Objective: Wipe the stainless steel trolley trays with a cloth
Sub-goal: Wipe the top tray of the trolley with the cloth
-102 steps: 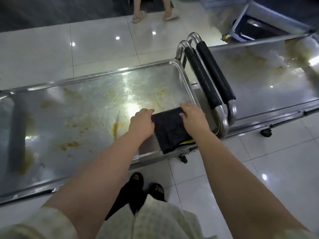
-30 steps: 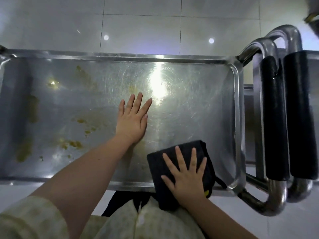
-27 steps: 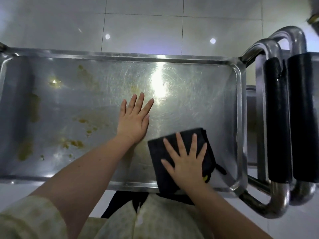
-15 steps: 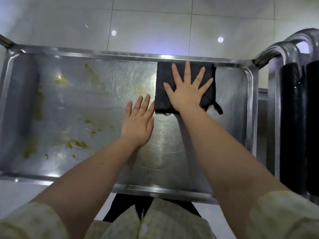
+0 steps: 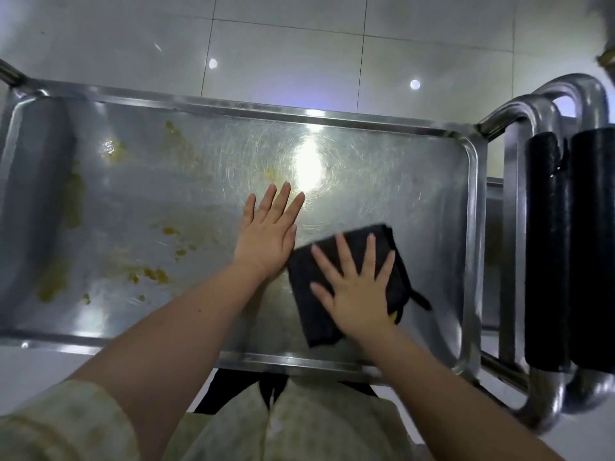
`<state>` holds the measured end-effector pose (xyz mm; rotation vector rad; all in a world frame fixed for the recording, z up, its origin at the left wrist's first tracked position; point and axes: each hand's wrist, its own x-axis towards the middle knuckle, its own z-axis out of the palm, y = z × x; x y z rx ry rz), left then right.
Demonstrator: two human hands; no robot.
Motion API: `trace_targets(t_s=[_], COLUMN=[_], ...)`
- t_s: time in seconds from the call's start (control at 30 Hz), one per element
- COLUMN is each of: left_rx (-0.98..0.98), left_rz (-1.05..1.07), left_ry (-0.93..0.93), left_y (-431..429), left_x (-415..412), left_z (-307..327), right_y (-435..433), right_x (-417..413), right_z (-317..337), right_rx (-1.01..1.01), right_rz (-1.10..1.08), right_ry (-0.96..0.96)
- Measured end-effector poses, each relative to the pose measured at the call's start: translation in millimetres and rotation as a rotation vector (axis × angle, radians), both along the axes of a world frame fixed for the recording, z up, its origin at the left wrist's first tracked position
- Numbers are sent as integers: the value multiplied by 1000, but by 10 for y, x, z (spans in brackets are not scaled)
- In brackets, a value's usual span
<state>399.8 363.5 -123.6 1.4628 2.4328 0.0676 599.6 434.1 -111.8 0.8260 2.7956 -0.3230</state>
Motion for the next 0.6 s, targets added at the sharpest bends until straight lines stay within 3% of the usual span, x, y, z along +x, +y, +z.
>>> trace_targets(t_s=[0.17, 0.27, 0.47, 0.6], left_rx=[14, -6, -54, -80], left_rz=[23, 22, 51, 91], left_ry=[3, 22, 31, 57], left_y=[-8, -4, 123, 354], left_x=[13, 23, -11, -147], left_z=[-9, -3, 46, 22], right_y=[1054, 1239, 1428, 2001], right_x=[-1107, -1397, -1180, -620], right_z=[-67, -66, -39, -70], right_rx=[14, 36, 28, 47], right_rz=[-262, -299, -225, -385], right_ry=[-80, -94, -79, -80])
